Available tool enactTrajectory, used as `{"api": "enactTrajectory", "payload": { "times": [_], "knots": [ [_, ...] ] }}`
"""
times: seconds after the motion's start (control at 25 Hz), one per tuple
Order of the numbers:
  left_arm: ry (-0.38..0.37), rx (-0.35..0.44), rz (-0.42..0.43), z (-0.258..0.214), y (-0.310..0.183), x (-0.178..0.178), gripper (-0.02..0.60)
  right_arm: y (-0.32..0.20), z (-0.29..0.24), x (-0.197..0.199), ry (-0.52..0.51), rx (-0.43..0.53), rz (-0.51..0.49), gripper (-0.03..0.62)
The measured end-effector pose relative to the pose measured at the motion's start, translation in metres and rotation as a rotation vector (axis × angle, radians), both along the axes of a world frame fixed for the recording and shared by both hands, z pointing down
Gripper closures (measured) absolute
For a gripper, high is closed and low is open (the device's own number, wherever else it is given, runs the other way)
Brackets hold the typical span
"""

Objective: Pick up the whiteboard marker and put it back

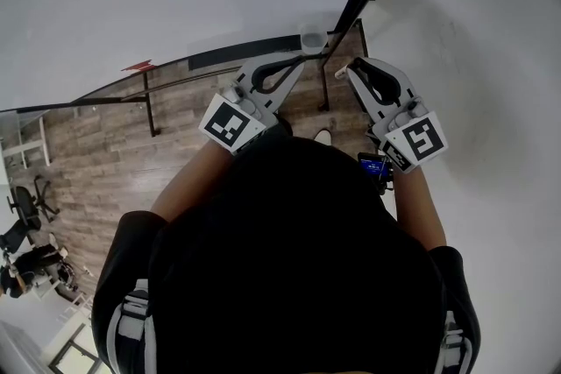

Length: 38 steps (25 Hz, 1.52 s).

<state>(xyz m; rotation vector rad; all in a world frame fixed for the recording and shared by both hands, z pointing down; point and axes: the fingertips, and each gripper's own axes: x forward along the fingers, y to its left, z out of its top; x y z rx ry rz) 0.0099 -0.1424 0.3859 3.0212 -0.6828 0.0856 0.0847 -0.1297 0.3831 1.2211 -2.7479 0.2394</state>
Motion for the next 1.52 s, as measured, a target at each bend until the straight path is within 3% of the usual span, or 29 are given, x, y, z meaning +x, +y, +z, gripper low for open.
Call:
{"api": "enactTrajectory", "payload": {
  "times": [0.88,1.52],
  "knots": [
    [-0.005,0.008,-0.023,0.0,-0.004,-0.004,0.578,-0.001,0.002,-0.007,0.018,0.008,-0.031,0.531],
    [-0.004,0.023,-0.063,-0.006,-0.032,-0.01,0.578,-0.035,-0.003,-0.016,0.012,0.018,-0.032,0.531]
  ]
}}
